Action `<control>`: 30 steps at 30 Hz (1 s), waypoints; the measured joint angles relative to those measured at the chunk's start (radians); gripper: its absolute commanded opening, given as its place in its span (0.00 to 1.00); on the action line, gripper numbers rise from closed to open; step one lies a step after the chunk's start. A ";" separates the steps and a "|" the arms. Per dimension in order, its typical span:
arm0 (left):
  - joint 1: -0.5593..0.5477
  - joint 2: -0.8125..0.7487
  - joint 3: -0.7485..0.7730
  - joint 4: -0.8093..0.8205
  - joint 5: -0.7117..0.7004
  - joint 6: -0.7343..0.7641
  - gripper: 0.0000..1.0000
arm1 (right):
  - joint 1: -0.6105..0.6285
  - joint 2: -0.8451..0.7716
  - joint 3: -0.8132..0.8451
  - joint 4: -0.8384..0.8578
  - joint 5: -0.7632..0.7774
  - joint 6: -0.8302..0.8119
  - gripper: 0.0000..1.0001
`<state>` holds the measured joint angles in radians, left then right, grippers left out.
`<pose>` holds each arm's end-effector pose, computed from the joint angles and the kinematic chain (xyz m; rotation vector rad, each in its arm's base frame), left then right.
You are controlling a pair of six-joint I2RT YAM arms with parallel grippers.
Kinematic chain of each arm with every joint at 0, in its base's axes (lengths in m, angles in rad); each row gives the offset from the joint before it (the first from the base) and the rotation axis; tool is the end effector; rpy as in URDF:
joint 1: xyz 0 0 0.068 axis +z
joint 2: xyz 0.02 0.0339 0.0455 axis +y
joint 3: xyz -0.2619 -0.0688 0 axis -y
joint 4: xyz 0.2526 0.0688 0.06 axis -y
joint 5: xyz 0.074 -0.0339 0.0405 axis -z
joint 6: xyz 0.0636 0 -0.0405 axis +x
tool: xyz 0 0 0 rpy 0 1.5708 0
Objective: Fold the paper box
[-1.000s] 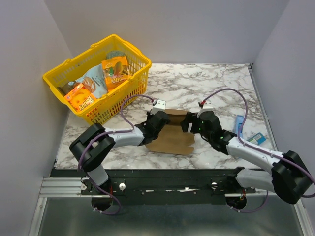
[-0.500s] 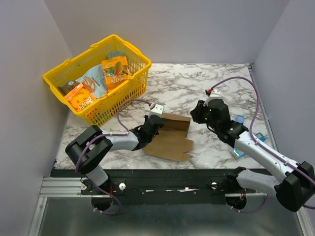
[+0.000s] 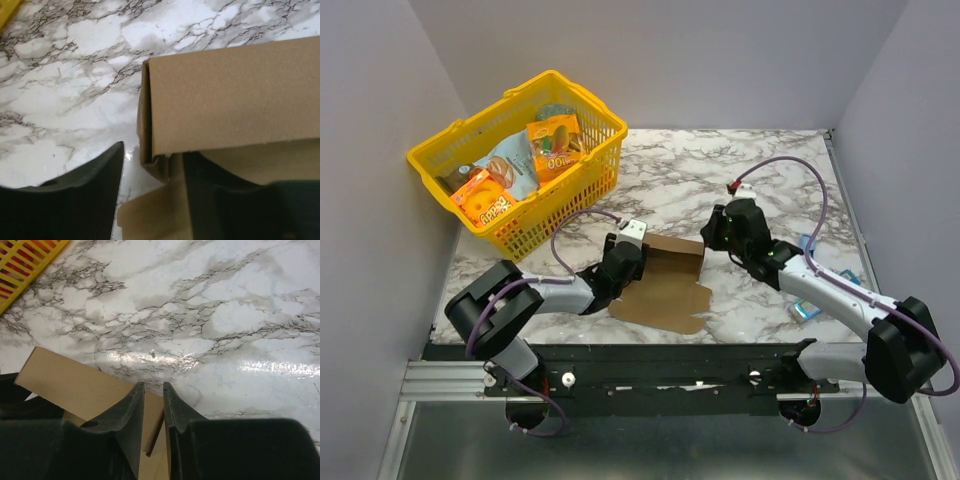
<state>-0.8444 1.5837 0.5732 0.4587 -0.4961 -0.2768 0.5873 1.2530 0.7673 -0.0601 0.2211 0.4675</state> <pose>0.2346 -0.2184 0.1252 0.2932 2.0331 -0.1679 0.2623 0.1579 0.2268 0.0053 2.1272 0.3976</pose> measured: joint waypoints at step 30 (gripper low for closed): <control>0.317 -0.371 -0.036 -0.129 0.639 -0.359 0.85 | -0.166 -0.099 -0.130 -0.042 -0.402 0.306 0.61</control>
<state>-0.5278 1.2129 0.5373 0.3302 0.1425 -0.6357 0.4217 1.1538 0.6373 -0.1024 -0.1810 0.7738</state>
